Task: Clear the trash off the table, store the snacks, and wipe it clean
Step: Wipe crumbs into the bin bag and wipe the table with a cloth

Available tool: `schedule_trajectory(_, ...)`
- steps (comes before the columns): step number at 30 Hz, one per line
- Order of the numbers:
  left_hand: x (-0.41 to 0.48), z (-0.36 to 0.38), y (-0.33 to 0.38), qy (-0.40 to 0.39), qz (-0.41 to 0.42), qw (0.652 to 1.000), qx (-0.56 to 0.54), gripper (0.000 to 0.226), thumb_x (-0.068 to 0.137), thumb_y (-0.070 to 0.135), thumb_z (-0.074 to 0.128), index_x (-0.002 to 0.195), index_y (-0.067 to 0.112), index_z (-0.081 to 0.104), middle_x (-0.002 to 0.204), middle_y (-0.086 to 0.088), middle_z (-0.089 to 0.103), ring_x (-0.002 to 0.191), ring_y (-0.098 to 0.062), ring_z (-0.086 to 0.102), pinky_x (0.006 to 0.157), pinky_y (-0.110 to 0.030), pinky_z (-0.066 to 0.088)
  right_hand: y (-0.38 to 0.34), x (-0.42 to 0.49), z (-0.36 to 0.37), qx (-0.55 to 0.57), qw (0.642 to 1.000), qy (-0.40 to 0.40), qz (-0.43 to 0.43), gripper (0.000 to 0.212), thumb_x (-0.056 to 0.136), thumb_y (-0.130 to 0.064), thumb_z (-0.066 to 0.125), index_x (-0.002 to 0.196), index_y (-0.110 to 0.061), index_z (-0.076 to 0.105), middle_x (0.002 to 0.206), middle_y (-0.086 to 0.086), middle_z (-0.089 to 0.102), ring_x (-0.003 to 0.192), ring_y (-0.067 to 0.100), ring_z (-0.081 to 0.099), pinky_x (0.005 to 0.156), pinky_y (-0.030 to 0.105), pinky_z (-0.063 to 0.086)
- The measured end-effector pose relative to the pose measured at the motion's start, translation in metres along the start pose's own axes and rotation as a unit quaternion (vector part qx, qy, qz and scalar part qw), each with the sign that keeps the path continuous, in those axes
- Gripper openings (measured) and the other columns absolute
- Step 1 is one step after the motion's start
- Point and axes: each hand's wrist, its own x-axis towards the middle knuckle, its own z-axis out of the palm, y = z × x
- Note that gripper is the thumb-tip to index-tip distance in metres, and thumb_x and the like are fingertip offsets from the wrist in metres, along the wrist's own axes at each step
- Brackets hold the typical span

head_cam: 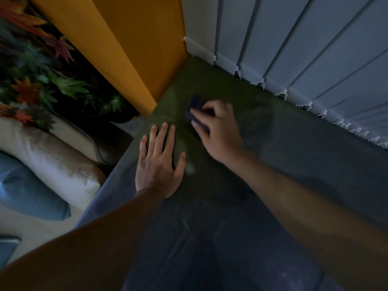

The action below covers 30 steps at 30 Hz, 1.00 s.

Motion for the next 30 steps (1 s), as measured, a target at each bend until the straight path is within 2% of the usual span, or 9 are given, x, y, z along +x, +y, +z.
schedule_trajectory(3, 0.002, 0.000, 0.001, 0.006, -0.001, 1.000, -0.009, 0.070, 0.101, 0.052, 0.031, 0.160, 0.017, 0.016, 0.167, -0.003, 0.015, 0.155, -0.022, 0.004, 0.125, -0.045, 0.007, 0.016, -0.010, -0.005, -0.018, 0.996, -0.026, -0.081, 0.038, 0.091, -0.025, 0.068, 0.128, -0.022, 0.066, 0.120, 0.011, 0.054, 0.105, 0.030, 0.049, 0.085, 0.040, 0.048)
schedule_trajectory(7, 0.003, 0.000, 0.000, 0.009, -0.011, 1.000, -0.020, 0.071, 0.101, 0.053, 0.030, 0.160, 0.017, 0.013, 0.168, -0.001, 0.013, 0.155, -0.020, 0.002, 0.126, -0.042, 0.003, 0.037, 0.032, -0.013, -0.058, 0.993, 0.069, 0.081, 0.036, 0.095, -0.028, 0.062, 0.131, -0.024, 0.062, 0.124, 0.012, 0.051, 0.111, 0.031, 0.048, 0.093, 0.043, 0.047)
schedule_trajectory(9, 0.002, -0.001, 0.000, 0.007, -0.015, 1.000, -0.023, 0.072, 0.101, 0.054, 0.028, 0.161, 0.017, 0.012, 0.168, -0.001, 0.011, 0.155, -0.019, 0.001, 0.126, -0.041, 0.002, 0.026, 0.029, -0.009, -0.064, 0.989, 0.079, 0.112, 0.036, 0.096, -0.033, 0.058, 0.131, -0.026, 0.061, 0.128, 0.010, 0.049, 0.113, 0.031, 0.046, 0.095, 0.040, 0.044)
schedule_trajectory(12, 0.001, -0.001, 0.001, 0.000, -0.014, 1.000, -0.025, 0.075, 0.100, 0.057, 0.026, 0.161, 0.017, 0.009, 0.168, -0.001, 0.009, 0.155, -0.019, 0.000, 0.126, -0.041, 0.002, 0.000, -0.012, 0.000, -0.034, 0.999, 0.030, 0.029, 0.036, 0.094, -0.033, 0.059, 0.130, -0.026, 0.064, 0.125, 0.006, 0.050, 0.108, 0.029, 0.046, 0.086, 0.037, 0.044)
schedule_trajectory(15, 0.002, -0.002, 0.002, -0.001, -0.015, 0.999, -0.030, 0.077, 0.099, 0.058, 0.027, 0.161, 0.017, 0.009, 0.168, -0.001, 0.008, 0.155, -0.019, -0.001, 0.126, -0.041, 0.002, 0.005, -0.038, -0.004, -0.044, 0.997, -0.015, -0.068, 0.038, 0.092, -0.025, 0.062, 0.130, -0.025, 0.065, 0.123, 0.007, 0.053, 0.107, 0.030, 0.048, 0.084, 0.042, 0.045)
schedule_trajectory(20, 0.002, -0.003, 0.001, -0.008, -0.012, 0.999, -0.046, 0.080, 0.097, 0.059, 0.031, 0.161, 0.018, 0.004, 0.168, 0.000, 0.005, 0.155, -0.019, -0.004, 0.126, -0.042, 0.001, 0.006, -0.016, -0.004, -0.059, 0.984, 0.101, 0.134, 0.035, 0.094, -0.027, 0.062, 0.129, -0.025, 0.065, 0.124, 0.008, 0.052, 0.110, 0.031, 0.048, 0.088, 0.042, 0.044)
schedule_trajectory(26, -0.004, -0.008, -0.004, 0.003, -0.010, 0.989, -0.146, 0.086, 0.089, 0.047, 0.044, 0.160, 0.012, 0.011, 0.167, -0.008, 0.012, 0.154, -0.023, 0.005, 0.125, -0.035, -0.002, -0.007, -0.057, 0.000, -0.040, 0.999, 0.025, -0.019, 0.039, 0.090, -0.022, 0.058, 0.128, -0.024, 0.067, 0.123, 0.006, 0.056, 0.107, 0.031, 0.047, 0.088, 0.044, 0.045)
schedule_trajectory(28, -0.007, -0.012, -0.005, -0.005, -0.025, 0.977, -0.211, 0.085, 0.087, 0.043, 0.047, 0.160, 0.016, 0.013, 0.167, -0.006, 0.012, 0.153, -0.023, 0.006, 0.124, -0.031, -0.002, 0.001, -0.051, -0.006, -0.068, 0.996, 0.048, 0.026, 0.039, 0.092, -0.020, 0.058, 0.130, -0.026, 0.065, 0.123, 0.007, 0.054, 0.108, 0.032, 0.047, 0.090, 0.043, 0.044)
schedule_trajectory(30, -0.011, -0.018, -0.006, -0.014, -0.047, 0.957, -0.287, 0.083, 0.088, 0.035, 0.052, 0.160, 0.020, 0.013, 0.167, -0.005, 0.013, 0.153, -0.024, 0.009, 0.125, -0.036, 0.007, -0.006, -0.043, -0.004, -0.076, 0.987, 0.076, 0.120, 0.039, 0.093, -0.020, 0.060, 0.131, -0.026, 0.064, 0.125, 0.009, 0.052, 0.110, 0.033, 0.046, 0.091, 0.042, 0.043)
